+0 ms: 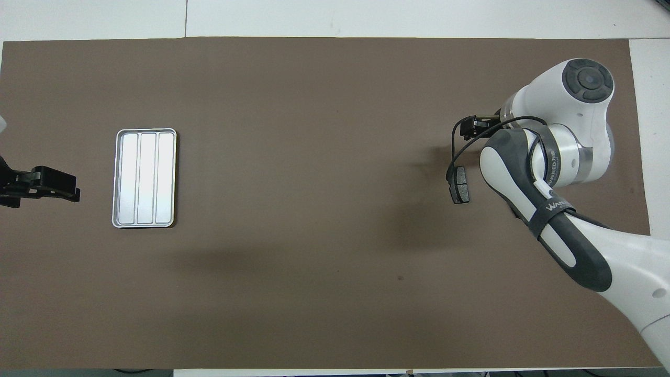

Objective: Pick bearing gear from pile to tray
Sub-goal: 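Reach the right gripper to the small black bearing gear and grasp it, then lift the bearing gear with the right gripper toward the table center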

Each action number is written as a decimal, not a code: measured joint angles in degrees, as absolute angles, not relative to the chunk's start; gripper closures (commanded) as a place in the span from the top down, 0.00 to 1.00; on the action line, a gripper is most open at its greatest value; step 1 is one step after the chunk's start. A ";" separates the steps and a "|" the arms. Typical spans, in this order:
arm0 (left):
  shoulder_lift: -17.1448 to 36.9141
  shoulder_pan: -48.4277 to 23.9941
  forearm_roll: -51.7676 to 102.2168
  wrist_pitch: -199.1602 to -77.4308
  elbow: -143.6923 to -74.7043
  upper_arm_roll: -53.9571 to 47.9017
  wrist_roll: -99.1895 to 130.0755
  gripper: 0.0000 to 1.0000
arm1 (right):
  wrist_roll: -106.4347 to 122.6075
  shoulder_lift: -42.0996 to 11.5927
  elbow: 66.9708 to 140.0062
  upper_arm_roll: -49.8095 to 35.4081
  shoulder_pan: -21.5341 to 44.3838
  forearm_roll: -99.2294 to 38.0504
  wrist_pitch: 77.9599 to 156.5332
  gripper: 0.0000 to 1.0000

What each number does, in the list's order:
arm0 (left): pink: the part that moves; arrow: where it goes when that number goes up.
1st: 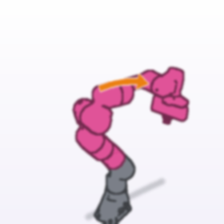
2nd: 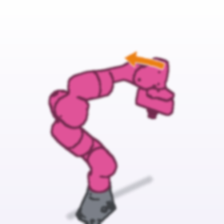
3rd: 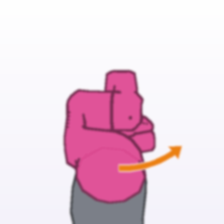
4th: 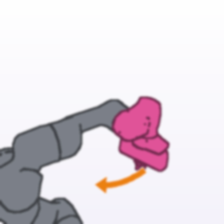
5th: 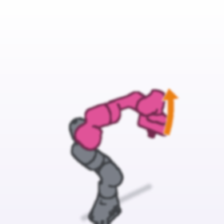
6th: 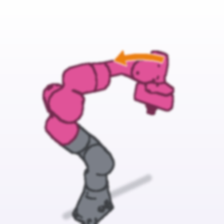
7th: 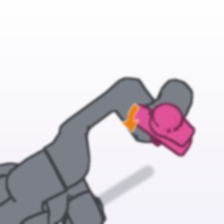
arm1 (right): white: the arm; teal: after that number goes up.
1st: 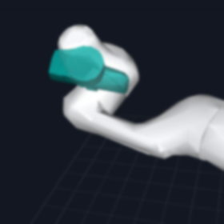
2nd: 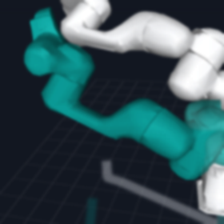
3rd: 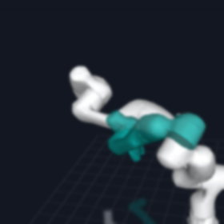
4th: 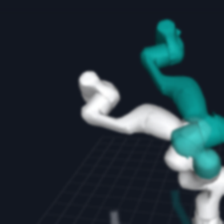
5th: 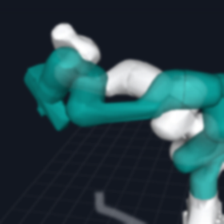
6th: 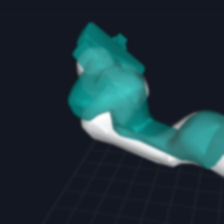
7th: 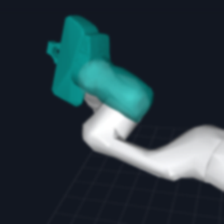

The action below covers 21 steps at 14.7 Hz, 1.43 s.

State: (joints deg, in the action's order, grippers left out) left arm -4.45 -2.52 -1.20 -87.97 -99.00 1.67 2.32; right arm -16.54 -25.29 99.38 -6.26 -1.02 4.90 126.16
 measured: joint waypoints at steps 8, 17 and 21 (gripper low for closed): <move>-4.45 -2.52 -1.20 -87.97 -99.00 1.67 2.32 1.00 | -25.14 -34.62 91.71 -6.26 0.13 6.79 126.16 1.00; -4.46 -2.52 -1.20 -87.96 -99.00 1.66 2.32 1.00 | -28.85 -36.37 88.42 -6.30 0.15 6.78 126.11 0.46; -4.62 -2.52 -1.20 -87.98 -98.98 1.57 2.32 1.00 | -28.88 -36.36 88.15 -6.30 0.12 6.77 126.06 0.09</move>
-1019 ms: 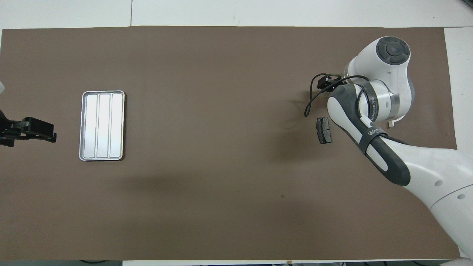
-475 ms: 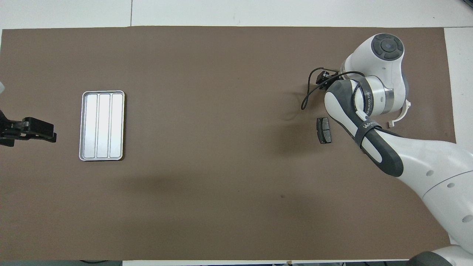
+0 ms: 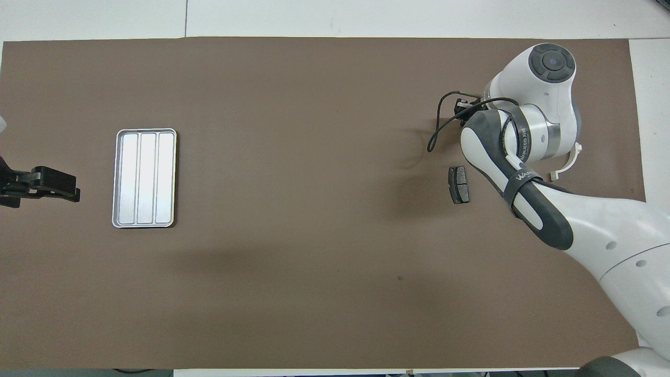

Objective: Pick bearing gear from pile to tray
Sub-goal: 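Lift the bearing gear with the right gripper toward the table center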

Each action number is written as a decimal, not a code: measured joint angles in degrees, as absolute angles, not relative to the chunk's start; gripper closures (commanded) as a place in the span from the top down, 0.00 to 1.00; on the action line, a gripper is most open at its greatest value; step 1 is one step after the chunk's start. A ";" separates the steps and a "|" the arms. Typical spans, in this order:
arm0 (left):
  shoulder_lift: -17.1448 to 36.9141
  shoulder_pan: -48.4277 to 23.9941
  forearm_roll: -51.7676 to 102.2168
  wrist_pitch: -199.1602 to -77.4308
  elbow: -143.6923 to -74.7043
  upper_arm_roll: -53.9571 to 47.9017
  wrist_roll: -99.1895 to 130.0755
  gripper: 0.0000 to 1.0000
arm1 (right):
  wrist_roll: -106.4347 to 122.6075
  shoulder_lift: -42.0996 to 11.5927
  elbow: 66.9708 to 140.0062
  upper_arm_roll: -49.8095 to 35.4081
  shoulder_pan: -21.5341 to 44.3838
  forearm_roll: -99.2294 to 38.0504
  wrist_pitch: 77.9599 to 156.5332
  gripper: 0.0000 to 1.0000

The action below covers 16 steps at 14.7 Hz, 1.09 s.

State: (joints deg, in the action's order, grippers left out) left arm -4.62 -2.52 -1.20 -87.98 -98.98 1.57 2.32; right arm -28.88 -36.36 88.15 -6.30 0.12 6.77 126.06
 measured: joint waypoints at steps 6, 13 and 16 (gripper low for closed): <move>-4.81 -2.52 -1.20 -87.99 -98.92 1.53 2.32 1.00 | -28.81 -36.36 87.22 -6.29 0.01 6.78 122.34 0.00; -4.94 -2.51 -1.20 -88.69 -98.61 1.59 2.29 1.00 | -25.53 -32.28 80.31 -7.18 0.13 6.88 103.71 0.00; -5.12 -2.47 -1.20 -88.89 -98.55 1.77 2.33 1.00 | -26.79 -27.94 77.20 -11.18 0.46 6.85 93.48 0.00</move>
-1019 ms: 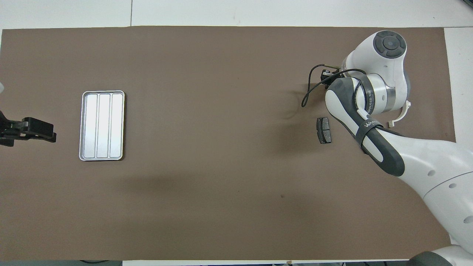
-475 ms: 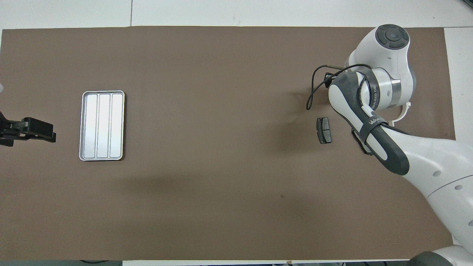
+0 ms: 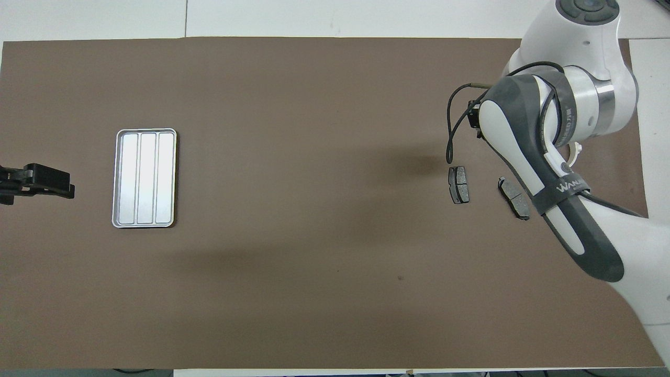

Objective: Pick bearing gear from pile to tray
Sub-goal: 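Lift the bearing gear with the right gripper toward the table center, then set the gear down mid-table with the right gripper while the left gripper reaches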

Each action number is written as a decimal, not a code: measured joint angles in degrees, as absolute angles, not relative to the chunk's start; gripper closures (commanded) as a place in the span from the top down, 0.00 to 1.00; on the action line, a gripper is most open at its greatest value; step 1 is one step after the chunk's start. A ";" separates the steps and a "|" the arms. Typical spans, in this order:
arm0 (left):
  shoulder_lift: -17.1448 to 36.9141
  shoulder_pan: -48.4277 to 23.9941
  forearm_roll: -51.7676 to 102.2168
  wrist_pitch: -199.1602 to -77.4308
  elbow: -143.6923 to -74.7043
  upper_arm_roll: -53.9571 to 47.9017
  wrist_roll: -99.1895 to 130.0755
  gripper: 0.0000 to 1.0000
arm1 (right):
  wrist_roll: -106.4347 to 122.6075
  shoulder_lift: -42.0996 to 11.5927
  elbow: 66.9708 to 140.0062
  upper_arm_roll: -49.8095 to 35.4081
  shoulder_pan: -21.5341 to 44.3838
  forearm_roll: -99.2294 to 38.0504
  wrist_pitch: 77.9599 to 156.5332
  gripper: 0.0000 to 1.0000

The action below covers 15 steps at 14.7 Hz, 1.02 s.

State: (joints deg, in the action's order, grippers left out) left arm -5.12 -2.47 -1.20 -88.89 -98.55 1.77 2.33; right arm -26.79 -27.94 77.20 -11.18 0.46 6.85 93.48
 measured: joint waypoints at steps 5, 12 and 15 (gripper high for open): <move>-5.13 -2.52 -1.20 -90.13 -98.55 1.57 2.36 1.00 | -50.14 -24.30 74.05 -21.62 4.33 6.78 86.11 0.00; -5.13 -2.63 -1.20 -90.19 -98.57 1.26 2.37 1.00 | -85.27 -27.16 74.99 -22.49 19.48 6.32 99.98 0.00; -5.16 -2.62 -1.20 -90.54 -99.25 1.26 2.37 1.00 | -89.88 -30.77 76.01 -22.38 21.01 6.63 105.40 0.00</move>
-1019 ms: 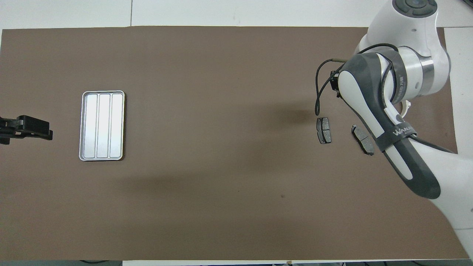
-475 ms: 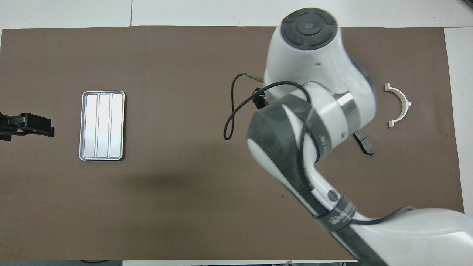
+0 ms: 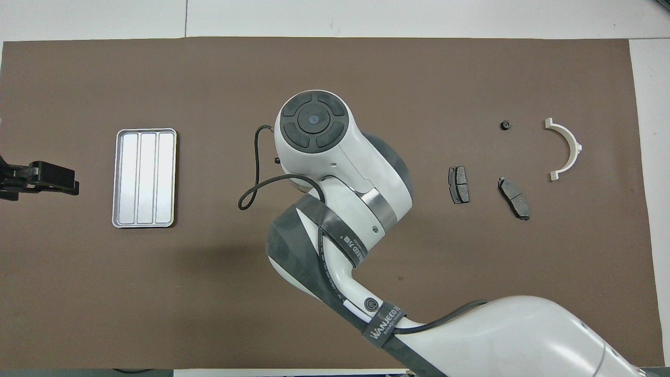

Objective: Pick bearing gear from pile to tray
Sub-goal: 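Set the gear down mid-table with the right gripper while the left gripper reaches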

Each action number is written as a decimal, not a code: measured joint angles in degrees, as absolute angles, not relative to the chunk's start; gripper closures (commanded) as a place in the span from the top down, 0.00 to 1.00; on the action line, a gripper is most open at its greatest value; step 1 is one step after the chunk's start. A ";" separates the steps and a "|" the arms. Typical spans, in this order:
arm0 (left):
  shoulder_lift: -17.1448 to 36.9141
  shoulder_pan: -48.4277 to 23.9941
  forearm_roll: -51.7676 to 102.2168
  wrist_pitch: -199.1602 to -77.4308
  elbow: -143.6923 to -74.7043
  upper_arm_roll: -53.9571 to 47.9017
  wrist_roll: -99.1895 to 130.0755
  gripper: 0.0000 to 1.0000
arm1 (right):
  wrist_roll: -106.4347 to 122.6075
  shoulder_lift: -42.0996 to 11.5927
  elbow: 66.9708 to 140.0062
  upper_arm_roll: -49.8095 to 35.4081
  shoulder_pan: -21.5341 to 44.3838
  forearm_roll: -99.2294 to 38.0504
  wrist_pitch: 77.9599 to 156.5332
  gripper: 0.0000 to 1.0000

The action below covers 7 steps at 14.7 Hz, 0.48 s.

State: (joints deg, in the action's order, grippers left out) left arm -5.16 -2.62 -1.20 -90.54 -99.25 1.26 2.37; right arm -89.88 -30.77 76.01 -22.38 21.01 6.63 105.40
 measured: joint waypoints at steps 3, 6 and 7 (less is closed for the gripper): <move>-5.19 -2.62 -1.20 -93.14 -100.28 1.27 3.25 1.00 | -95.27 -36.10 76.52 -22.25 24.04 11.60 111.10 0.00; -5.23 -2.60 -1.20 -93.57 -100.43 1.35 3.91 1.00 | -97.27 -40.80 76.64 -21.85 25.17 13.18 116.54 0.00; -5.28 -2.58 -1.20 -93.57 -100.52 1.42 3.93 1.00 | -97.27 -41.84 76.72 -21.62 25.03 13.26 118.02 0.00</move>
